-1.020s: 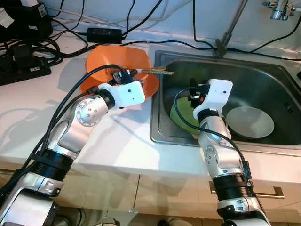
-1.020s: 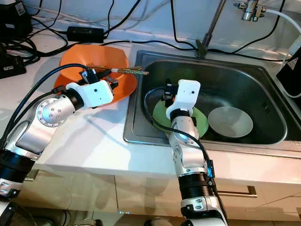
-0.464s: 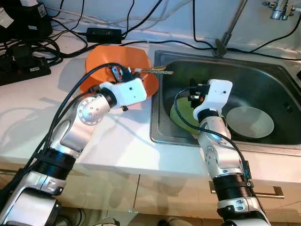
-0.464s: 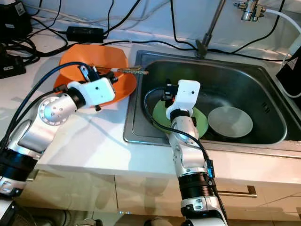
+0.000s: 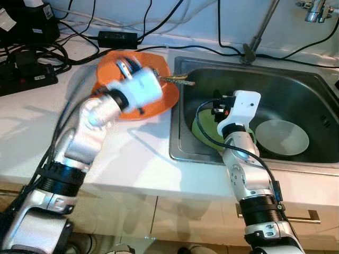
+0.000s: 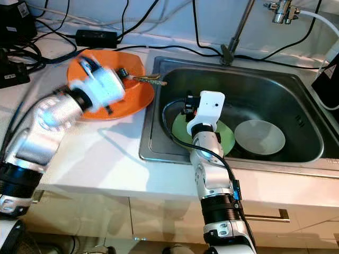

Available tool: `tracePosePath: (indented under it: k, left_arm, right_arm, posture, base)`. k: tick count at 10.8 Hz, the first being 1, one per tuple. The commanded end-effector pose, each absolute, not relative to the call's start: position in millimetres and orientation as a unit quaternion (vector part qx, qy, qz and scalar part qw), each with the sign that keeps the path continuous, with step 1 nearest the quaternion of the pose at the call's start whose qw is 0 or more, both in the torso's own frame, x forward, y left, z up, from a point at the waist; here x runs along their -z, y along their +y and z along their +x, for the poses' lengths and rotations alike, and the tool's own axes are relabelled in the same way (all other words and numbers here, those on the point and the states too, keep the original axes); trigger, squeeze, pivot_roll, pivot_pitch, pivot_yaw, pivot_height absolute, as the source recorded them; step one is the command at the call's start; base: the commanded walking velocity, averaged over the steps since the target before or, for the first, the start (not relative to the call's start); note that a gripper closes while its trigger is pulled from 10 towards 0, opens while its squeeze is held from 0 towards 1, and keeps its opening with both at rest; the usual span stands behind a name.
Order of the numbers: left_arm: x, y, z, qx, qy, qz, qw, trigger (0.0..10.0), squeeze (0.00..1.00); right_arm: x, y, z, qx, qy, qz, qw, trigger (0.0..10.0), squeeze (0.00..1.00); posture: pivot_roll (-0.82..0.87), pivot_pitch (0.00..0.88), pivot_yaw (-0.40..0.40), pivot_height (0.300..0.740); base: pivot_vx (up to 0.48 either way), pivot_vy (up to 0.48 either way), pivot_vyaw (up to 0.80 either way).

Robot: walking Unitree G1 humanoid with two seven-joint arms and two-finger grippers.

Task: Kitchen organization

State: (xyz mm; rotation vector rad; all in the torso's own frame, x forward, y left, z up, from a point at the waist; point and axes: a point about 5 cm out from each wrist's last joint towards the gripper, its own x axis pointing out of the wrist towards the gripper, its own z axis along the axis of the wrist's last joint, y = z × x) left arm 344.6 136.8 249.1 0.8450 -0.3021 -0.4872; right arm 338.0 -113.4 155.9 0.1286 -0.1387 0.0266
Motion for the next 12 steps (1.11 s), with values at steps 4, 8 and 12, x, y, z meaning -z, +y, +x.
tracePosePath:
  k: [4, 8, 12]
  left_arm:
    - [-298, 146, 338, 0.255, -0.161, 0.241, 0.922, 10.0, 0.0]
    - [-322, 173, 328, 0.287, -0.133, 0.135, 0.939, 10.0, 0.0]
    - [-372, 195, 319, 0.261, -0.223, -0.002, 0.939, 10.0, 0.0]
  right_arm:
    - [-152, -118, 338, -0.007, -0.063, 0.06, 0.996, 10.0, 0.0]
    - [-152, -117, 339, -0.011, -0.062, 0.059, 0.996, 10.0, 0.0]
    - [-151, -117, 339, -0.017, -0.06, 0.056, 0.997, 10.0, 0.0]
  posture:
    - [0.01, 0.064, -0.104, 0.74]
    - [0.01, 0.06, -0.103, 0.74]
    - [0.01, 0.059, -0.11, 0.74]
  base:
    - [0.0, 0.0, 0.0]
    - [0.0, 0.0, 0.0]
    - [0.0, 0.0, 0.0]
